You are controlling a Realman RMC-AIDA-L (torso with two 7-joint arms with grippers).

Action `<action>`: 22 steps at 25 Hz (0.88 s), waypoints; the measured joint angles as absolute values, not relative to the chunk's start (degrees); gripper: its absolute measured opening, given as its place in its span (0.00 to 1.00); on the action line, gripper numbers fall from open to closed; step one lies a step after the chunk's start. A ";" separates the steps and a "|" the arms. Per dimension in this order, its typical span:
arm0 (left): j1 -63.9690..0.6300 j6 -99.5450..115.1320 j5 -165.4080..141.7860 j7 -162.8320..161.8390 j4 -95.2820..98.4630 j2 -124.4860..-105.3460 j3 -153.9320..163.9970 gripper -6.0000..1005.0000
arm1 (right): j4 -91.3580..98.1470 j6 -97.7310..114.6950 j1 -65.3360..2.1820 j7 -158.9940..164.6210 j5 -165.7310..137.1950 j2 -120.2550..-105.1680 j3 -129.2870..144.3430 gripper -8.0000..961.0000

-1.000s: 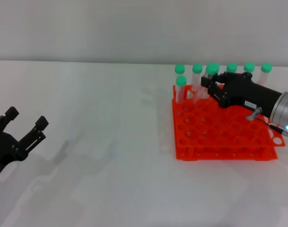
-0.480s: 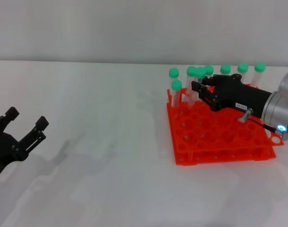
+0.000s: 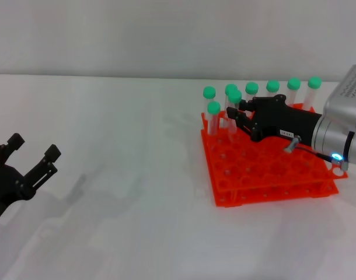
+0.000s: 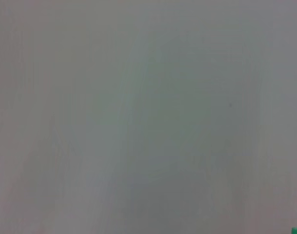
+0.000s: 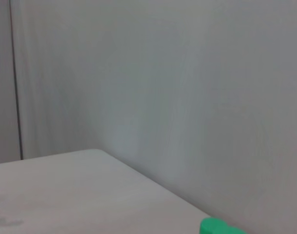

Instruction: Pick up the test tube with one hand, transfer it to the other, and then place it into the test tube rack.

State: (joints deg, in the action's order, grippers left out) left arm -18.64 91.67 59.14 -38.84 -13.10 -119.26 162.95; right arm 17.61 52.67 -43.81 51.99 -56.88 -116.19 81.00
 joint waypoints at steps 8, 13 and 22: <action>-18.63 91.67 58.98 -38.85 -13.09 -119.26 162.95 0.89 | 19.97 52.69 -42.29 52.13 -56.98 -116.19 82.21 0.28; -18.63 91.67 58.97 -38.85 -13.09 -119.27 162.95 0.89 | 20.12 52.65 -41.96 52.13 -56.91 -116.19 82.44 0.39; -18.12 91.66 60.64 -38.89 -13.60 -119.09 162.95 0.89 | 29.22 58.37 -32.00 52.29 -54.14 -115.38 81.92 0.65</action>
